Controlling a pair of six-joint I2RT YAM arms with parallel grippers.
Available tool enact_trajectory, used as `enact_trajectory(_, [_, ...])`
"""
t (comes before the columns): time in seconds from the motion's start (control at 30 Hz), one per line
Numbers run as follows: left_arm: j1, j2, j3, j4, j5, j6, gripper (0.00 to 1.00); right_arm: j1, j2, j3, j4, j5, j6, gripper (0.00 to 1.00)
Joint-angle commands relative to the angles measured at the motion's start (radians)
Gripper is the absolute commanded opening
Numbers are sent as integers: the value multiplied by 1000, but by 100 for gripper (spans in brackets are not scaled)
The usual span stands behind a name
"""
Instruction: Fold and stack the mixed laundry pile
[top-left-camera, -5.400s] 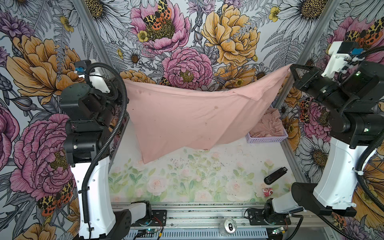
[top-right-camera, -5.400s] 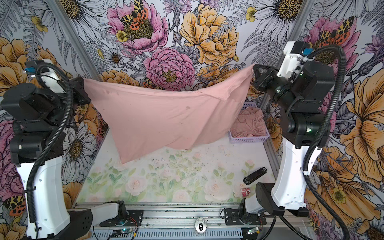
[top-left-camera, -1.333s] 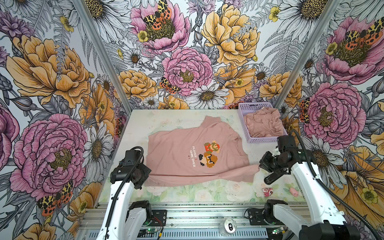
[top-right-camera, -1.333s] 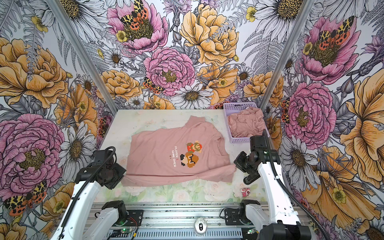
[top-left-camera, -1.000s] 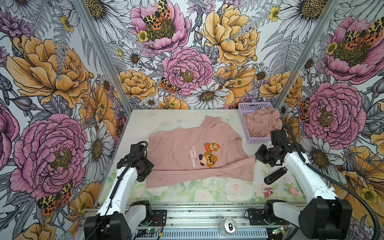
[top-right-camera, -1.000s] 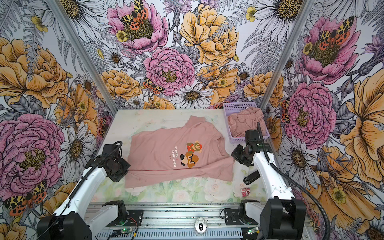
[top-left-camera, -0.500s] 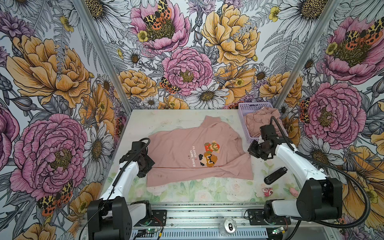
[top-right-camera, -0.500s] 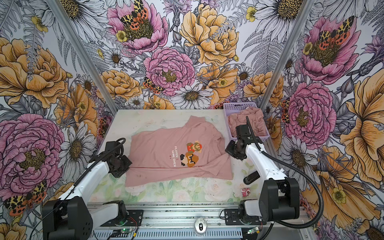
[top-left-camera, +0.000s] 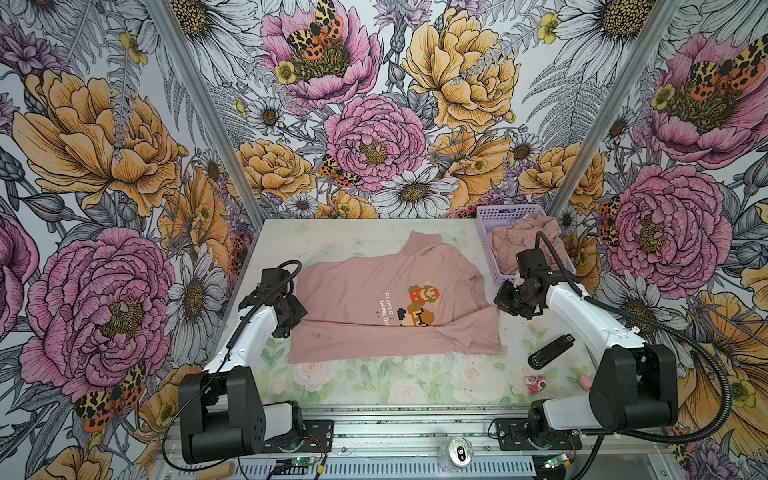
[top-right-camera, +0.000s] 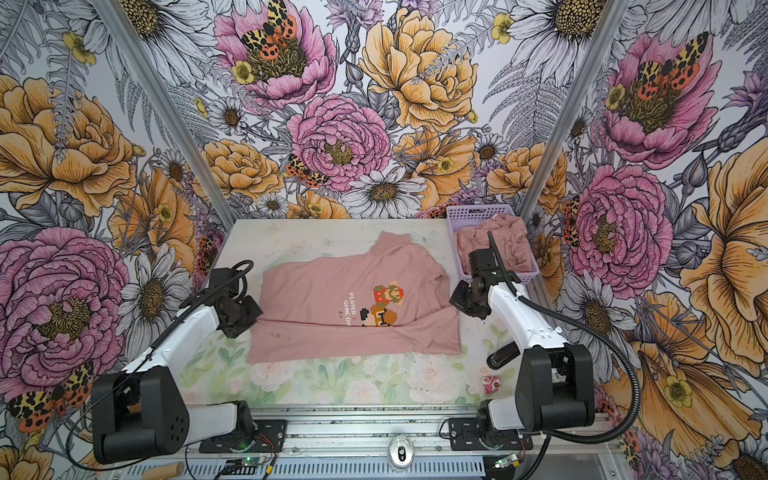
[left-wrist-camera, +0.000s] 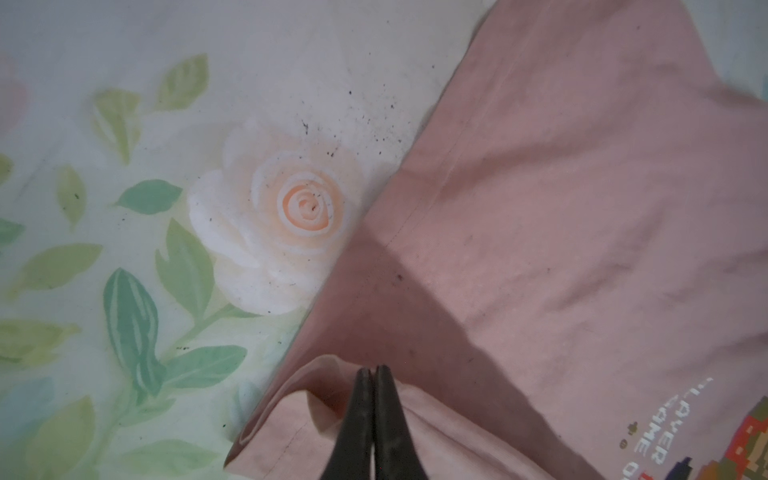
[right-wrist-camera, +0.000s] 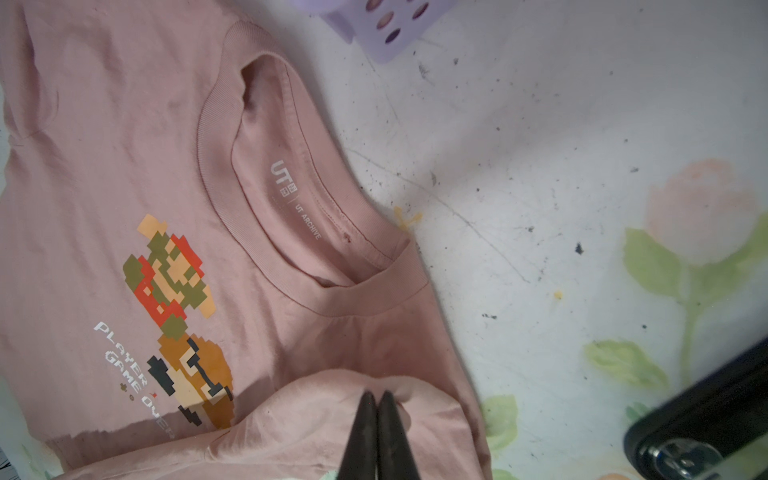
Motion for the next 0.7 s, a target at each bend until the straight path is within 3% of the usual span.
enact_trajectory(0.0, [9,13,29,37,-24,33,0,7,12,24,22,27,-20,0])
enact_trajectory(0.67, [11,47,4,63,-51,42,0,24,101,89,72,27,-40,0])
